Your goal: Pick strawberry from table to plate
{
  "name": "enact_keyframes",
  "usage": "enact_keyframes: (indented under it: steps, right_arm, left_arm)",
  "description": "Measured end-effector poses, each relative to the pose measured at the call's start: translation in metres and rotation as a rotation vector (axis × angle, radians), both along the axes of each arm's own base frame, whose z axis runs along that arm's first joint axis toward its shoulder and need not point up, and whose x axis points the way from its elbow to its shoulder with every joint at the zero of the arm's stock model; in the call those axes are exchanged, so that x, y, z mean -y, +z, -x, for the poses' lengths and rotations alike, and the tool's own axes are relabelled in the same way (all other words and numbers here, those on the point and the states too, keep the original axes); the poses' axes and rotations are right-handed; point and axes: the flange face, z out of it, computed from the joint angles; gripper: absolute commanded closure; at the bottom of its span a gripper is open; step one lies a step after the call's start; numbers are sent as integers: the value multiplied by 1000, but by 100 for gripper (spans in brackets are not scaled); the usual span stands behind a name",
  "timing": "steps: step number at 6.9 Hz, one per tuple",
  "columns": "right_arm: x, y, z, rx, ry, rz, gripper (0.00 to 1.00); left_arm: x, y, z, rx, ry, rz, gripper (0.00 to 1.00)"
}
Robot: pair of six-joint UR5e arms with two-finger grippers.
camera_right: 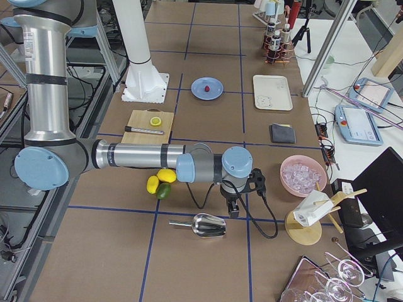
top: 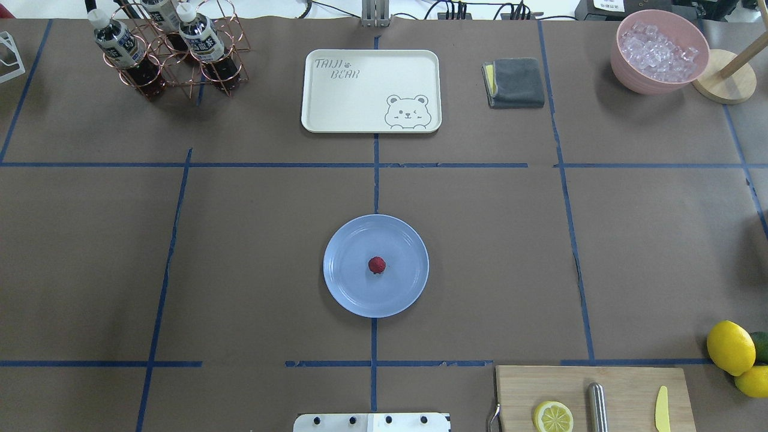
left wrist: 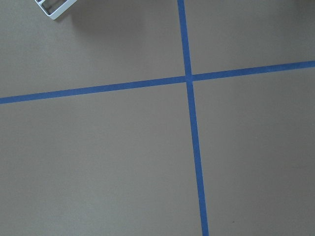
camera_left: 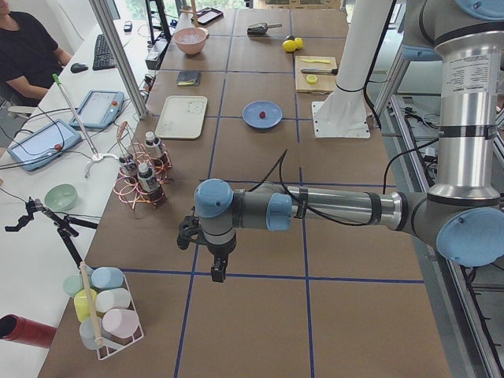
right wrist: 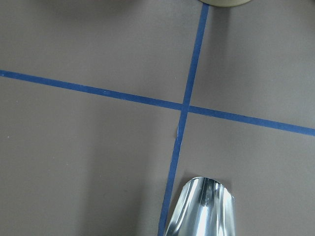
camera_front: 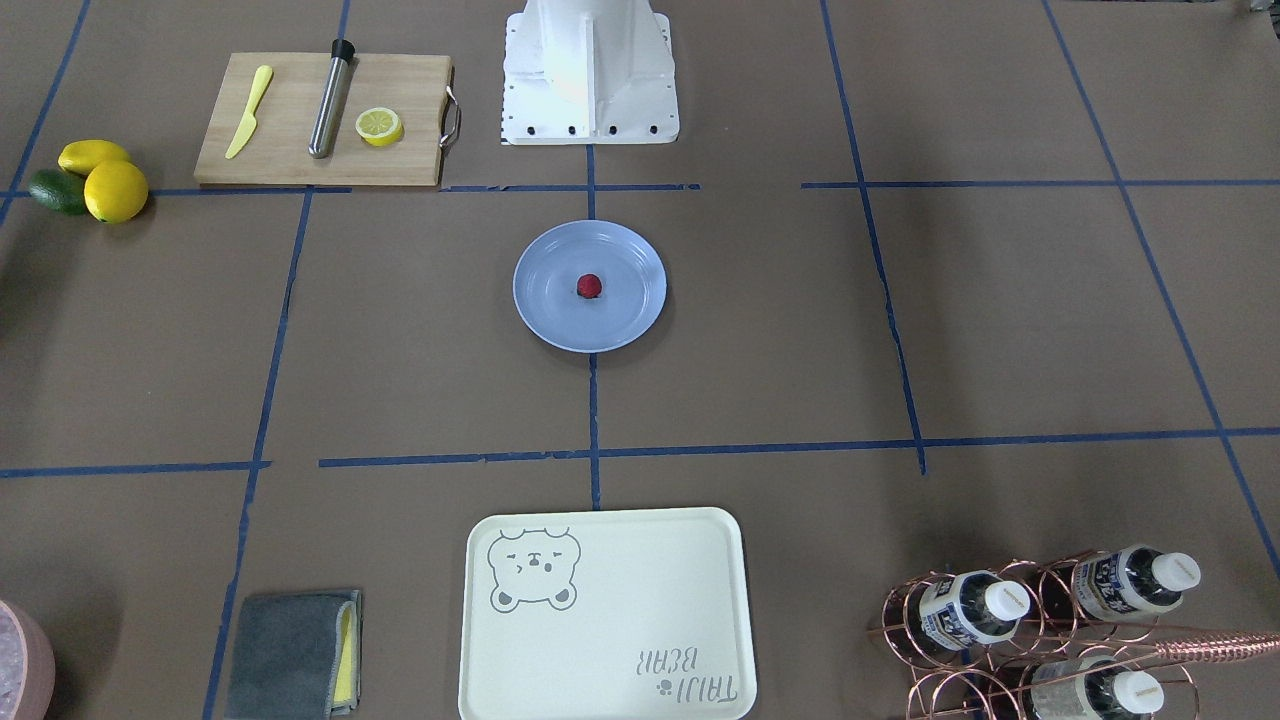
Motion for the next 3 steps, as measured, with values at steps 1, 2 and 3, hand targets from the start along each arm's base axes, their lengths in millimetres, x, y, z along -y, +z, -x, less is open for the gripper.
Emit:
enact_keyframes:
  steps: [1, 2, 3]
  right_arm:
    - [0, 0, 0, 4, 0, 2, 0]
    - [-1, 0, 1, 12, 2, 6, 0]
    - [-1, 0, 1, 19, 8, 14, 0]
  left_arm:
    - [0, 0, 0, 0, 0, 0, 0]
    - [0, 0, 0, 0, 0, 0, 0]
    - [0, 0, 0, 0, 0, 0, 0]
